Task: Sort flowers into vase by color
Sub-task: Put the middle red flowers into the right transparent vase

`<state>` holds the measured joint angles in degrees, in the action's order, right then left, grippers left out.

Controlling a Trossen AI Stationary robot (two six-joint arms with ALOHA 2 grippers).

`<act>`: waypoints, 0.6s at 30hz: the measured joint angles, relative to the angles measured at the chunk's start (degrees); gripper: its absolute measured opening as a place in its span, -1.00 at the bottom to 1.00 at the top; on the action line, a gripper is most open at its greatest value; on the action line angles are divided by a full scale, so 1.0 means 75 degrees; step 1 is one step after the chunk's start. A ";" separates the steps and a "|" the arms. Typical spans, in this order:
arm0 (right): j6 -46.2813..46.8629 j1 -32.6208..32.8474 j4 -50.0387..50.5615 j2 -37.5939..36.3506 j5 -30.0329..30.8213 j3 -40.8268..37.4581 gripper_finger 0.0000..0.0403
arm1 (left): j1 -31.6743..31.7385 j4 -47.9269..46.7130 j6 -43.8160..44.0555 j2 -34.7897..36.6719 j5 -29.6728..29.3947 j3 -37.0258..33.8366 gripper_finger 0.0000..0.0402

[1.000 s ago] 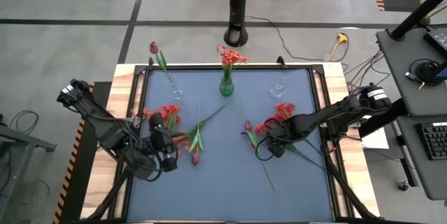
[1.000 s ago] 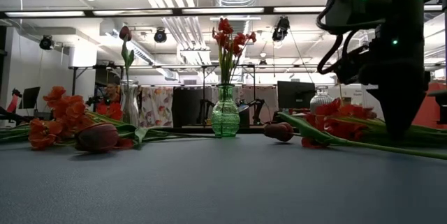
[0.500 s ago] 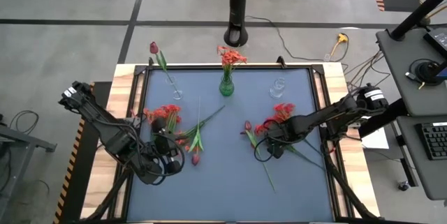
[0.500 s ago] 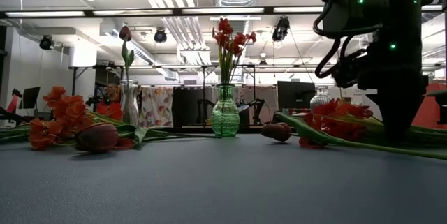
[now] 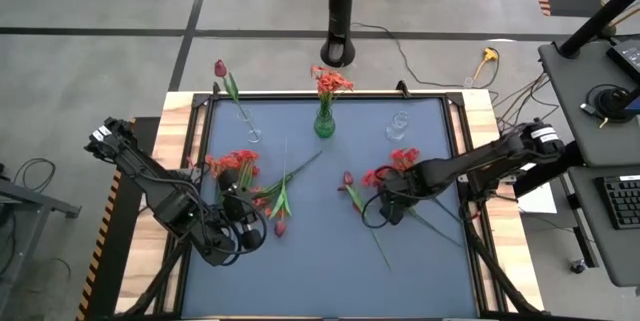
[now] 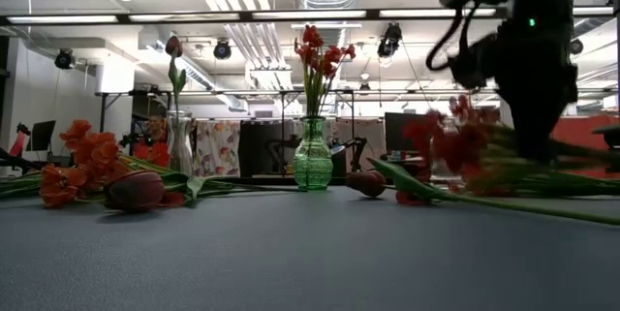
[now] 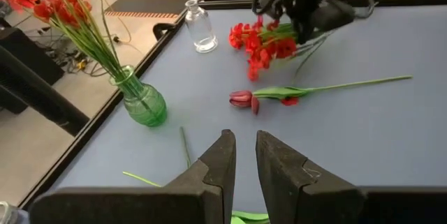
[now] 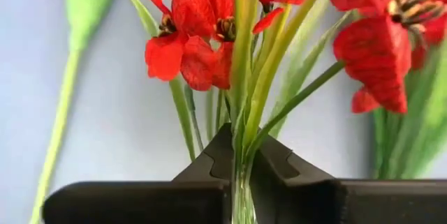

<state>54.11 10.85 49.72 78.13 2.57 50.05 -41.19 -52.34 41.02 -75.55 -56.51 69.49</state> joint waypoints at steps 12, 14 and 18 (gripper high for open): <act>-0.0227 0.0000 0.1765 -0.1090 0.0072 0.1692 -0.89 | 0.0000 0.0003 0.0026 -0.0015 -0.0001 0.0000 -0.80; -0.0310 0.0000 0.1990 -0.1197 0.0081 0.1988 -0.89 | 0.0000 0.0003 0.0028 -0.0015 -0.0003 0.0000 -0.80; -0.0496 0.0003 0.2232 -0.1312 0.0148 0.2554 -0.89 | 0.0000 0.0003 0.0028 -0.0017 -0.0002 0.0000 -0.80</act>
<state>50.39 10.87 66.46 68.29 3.68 69.21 -41.19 -52.31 41.23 -75.68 -56.52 69.49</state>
